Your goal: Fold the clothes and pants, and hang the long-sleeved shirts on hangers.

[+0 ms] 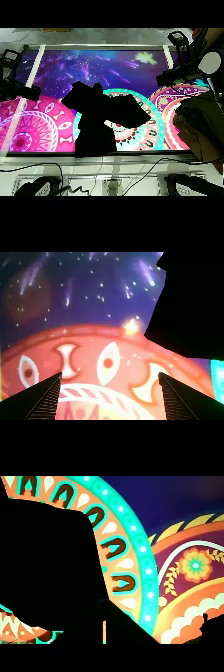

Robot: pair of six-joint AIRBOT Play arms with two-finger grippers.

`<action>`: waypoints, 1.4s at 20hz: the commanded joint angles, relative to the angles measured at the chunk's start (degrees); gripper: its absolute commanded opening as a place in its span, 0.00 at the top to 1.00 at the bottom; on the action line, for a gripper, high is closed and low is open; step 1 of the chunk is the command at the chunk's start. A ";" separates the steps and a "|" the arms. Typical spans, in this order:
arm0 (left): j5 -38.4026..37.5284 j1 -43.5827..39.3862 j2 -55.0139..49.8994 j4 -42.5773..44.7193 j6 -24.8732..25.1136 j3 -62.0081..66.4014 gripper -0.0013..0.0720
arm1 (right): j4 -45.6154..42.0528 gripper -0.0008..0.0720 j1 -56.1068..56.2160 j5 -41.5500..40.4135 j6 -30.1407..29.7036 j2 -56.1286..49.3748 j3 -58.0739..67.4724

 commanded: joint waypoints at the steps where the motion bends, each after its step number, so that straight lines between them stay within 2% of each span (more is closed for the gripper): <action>1: 0.00 0.02 0.00 -0.02 0.00 0.04 0.05 | 0.02 0.96 0.07 -1.64 0.02 0.00 0.02; 4: 0.00 0.00 -0.02 -2.47 -0.15 0.04 0.05 | 0.63 0.96 0.09 -8.33 0.24 0.00 0.02; 7: -1.84 0.00 -0.02 -12.74 -1.97 0.02 0.05 | 2.03 0.96 0.09 -8.61 0.15 0.07 0.02; 9: -4.04 0.02 -0.04 -13.73 -2.16 0.00 0.05 | 0.79 0.96 0.00 -9.35 -0.50 0.07 0.02; 12: -5.84 0.13 -0.09 -13.75 -3.32 0.00 0.05 | -7.06 0.97 -2.89 -5.20 -3.48 -0.72 -0.17; 15: -8.44 0.00 -0.17 -15.10 -3.30 0.00 0.05 | -5.51 0.97 -13.25 2.01 -3.52 -1.20 -5.79; 17: -8.39 0.00 -0.20 -16.94 -3.28 0.00 0.05 | 1.62 0.97 -20.72 6.36 -6.71 -0.85 -13.35; 19: -8.37 0.00 -0.20 -17.81 -3.28 0.00 0.05 | 15.96 0.96 -26.97 6.49 -11.45 0.48 -23.02; 20: -8.37 0.00 -0.20 -17.84 -3.28 0.00 0.05 | 22.40 0.96 -29.11 5.70 -11.89 0.81 -27.74; 21: -8.39 0.00 -0.20 -17.86 -3.28 0.00 0.04 | 27.26 0.89 -30.64 3.72 -11.87 0.81 -32.57; 23: -8.39 0.00 -0.26 -17.84 -3.28 0.00 0.05 | 32.65 0.38 -31.04 -2.45 -11.85 0.79 -41.55; 24: -8.41 0.00 -0.35 -17.84 -3.28 0.00 0.04 | 34.91 0.28 -30.40 -6.10 -11.87 0.76 -45.55; 28: -8.46 0.00 -1.99 -17.86 -3.28 0.00 0.05 | 44.96 0.26 -26.51 -21.64 -13.42 0.76 -58.34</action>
